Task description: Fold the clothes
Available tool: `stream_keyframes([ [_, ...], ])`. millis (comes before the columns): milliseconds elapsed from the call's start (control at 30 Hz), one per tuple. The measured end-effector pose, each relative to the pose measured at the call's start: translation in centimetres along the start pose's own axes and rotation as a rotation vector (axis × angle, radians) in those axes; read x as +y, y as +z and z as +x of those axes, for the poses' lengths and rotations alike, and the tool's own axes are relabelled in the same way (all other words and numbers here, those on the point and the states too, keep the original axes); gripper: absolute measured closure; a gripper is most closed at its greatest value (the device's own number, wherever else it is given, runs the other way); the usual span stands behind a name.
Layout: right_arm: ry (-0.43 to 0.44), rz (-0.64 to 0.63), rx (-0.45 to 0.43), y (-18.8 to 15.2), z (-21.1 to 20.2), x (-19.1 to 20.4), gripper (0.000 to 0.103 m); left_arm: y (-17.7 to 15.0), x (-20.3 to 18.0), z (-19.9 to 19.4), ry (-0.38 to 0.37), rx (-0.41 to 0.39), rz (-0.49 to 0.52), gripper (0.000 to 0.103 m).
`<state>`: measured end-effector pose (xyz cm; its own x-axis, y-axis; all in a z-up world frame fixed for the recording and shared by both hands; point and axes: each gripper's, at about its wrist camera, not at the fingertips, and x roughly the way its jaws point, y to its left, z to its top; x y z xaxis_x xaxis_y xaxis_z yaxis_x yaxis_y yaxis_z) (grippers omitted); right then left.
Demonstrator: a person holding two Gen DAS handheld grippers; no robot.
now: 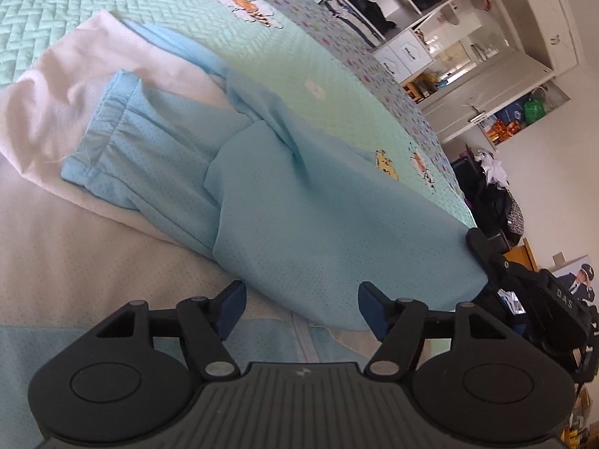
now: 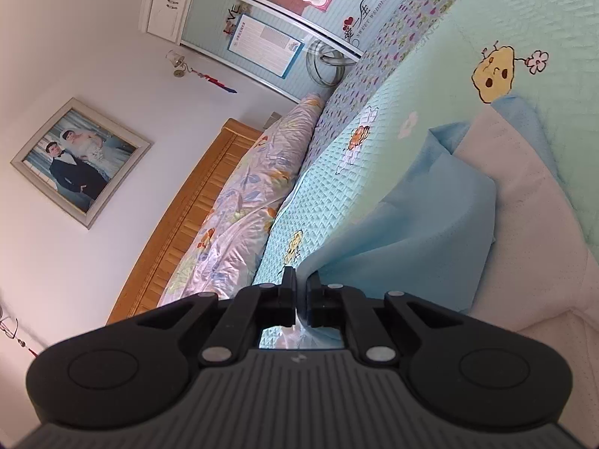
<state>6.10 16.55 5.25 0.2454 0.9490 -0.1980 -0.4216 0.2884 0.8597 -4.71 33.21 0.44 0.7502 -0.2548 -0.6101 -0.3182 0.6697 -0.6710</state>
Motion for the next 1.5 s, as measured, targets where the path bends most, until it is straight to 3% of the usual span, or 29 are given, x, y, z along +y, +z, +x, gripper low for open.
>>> stream_keyframes([
  [67,-0.02,-0.035,0.018,-0.3,0.2,0.2,0.095,-0.2,-0.3,0.2,0.022,-0.014,0.019,0.039],
  [133,-0.038,-0.061,0.034,-0.6,0.3,0.4,0.095,-0.2,-0.9,0.4,0.055,-0.024,0.053,0.058],
  [200,-0.046,-0.059,0.043,-0.8,0.3,0.1,0.095,-0.3,-1.4,0.7,0.086,-0.015,0.09,0.089],
  [300,-0.065,-0.064,0.051,-1.0,0.3,-0.2,0.095,-0.5,-2.2,0.7,0.142,-0.018,0.158,0.094],
  [433,-0.089,-0.076,0.063,-1.3,0.5,-0.3,0.095,-0.7,-3.4,0.3,0.214,-0.036,0.254,0.095],
  [567,-0.091,-0.075,0.058,-1.3,0.6,-0.3,0.095,0.2,-4.3,-1.0,0.269,-0.103,0.311,0.095],
  [767,0.026,-0.02,0.009,0.1,0.9,1.0,0.095,1.7,-5.1,-3.1,0.35,-0.209,0.383,0.095],
  [900,0.023,-0.072,0.086,-1.2,2.0,1.9,0.093,1.8,-4.0,-3.4,0.393,-0.195,0.399,0.095],
  [1033,-0.071,-0.132,0.212,-4.5,2.8,1.0,0.064,0.7,-2.6,-3.2,0.435,-0.164,0.404,0.093],
  [1167,-0.144,-0.227,0.251,-6.7,1.6,1.4,0.056,0.0,-2.0,-3.4,0.465,-0.161,0.421,0.09],
  [1267,-0.171,-0.313,0.254,-7.0,0.5,2.9,0.055,0.0,-2.0,-3.9,0.481,-0.176,0.439,0.089],
  [1367,-0.142,-0.34,0.174,-5.9,-0.4,4.0,0.053,0.1,-2.4,-4.3,0.493,-0.195,0.453,0.087],
  [1500,-0.082,-0.304,0.044,-3.9,-0.6,4.4,0.039,0.0,-3.1,-4.3,0.518,-0.206,0.48,0.086],
])
